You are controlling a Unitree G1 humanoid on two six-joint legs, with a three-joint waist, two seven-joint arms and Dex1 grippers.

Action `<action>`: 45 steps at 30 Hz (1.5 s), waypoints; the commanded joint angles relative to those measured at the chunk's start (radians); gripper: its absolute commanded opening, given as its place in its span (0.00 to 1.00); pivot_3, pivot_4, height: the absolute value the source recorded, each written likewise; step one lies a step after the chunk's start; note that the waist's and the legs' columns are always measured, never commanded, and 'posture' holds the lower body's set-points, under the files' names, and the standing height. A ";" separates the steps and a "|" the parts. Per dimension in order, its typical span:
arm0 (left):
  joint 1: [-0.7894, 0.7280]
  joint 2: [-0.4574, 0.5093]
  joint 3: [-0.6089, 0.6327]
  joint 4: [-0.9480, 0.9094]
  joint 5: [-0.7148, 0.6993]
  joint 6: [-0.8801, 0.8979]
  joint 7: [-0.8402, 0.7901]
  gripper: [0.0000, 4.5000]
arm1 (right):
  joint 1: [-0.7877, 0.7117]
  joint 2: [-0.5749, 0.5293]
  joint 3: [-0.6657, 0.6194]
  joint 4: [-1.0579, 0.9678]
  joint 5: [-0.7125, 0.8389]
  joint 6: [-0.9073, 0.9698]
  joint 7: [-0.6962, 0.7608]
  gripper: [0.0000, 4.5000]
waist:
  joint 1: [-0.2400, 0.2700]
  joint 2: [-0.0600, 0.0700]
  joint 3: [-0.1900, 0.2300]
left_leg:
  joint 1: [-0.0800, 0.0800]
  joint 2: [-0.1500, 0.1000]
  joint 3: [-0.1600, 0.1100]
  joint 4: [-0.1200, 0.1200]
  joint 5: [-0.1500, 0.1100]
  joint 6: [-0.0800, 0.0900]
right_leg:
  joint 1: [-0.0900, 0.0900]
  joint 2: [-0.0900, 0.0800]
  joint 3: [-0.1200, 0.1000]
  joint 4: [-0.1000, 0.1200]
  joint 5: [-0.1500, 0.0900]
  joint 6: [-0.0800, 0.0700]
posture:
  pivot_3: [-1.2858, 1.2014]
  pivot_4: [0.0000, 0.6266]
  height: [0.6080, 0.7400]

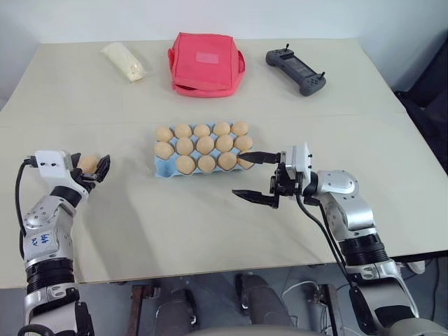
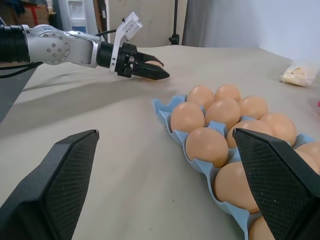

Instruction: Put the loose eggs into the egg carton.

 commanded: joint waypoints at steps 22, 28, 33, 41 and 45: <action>-0.107 -0.059 -0.296 -0.160 -0.032 -0.031 -0.378 0.45 | 0.014 -0.031 -0.040 -0.070 0.014 -0.004 -0.054 1.00 | 0.022 0.000 0.000 | 0.001 0.000 0.005 0.002 0.001 0.000 | 0.001 0.000 0.001 0.001 0.000 0.000 | 0.52 0.24 1.00; -0.091 -0.036 -0.278 -0.164 -0.026 -0.048 -0.400 0.86 | 0.028 -0.038 -0.045 -0.098 0.021 0.000 -0.069 1.00 | 0.027 0.000 0.000 | 0.000 -0.001 0.004 0.003 0.001 0.000 | 0.001 0.000 0.001 0.001 0.000 0.000 | 0.52 0.24 1.00; 0.006 0.054 -0.195 -0.273 -0.077 -0.004 -0.433 0.86 | 0.044 -0.063 -0.068 -0.107 0.024 0.012 -0.082 1.00 | 0.021 0.000 0.000 | 0.001 0.000 0.002 0.002 0.001 0.000 | 0.000 0.000 0.002 0.001 0.000 0.000 | 0.52 0.24 1.00; 0.227 0.191 -0.028 -0.406 -0.116 0.048 -0.457 0.86 | 0.084 -0.094 -0.128 -0.088 0.009 0.047 -0.165 1.00 | 0.025 0.001 0.000 | 0.000 0.000 -0.003 0.001 0.001 0.000 | 0.000 -0.001 0.002 0.001 -0.001 -0.001 | 0.52 0.24 1.00; 0.285 0.180 0.004 -0.451 -0.130 0.061 -0.444 0.86 | 0.104 -0.111 -0.156 -0.062 -0.006 0.047 -0.205 1.00 | 0.028 0.001 0.000 | 0.000 -0.001 -0.003 0.001 0.001 0.001 | 0.000 -0.002 0.001 0.000 -0.001 -0.002 | 0.52 0.24 1.00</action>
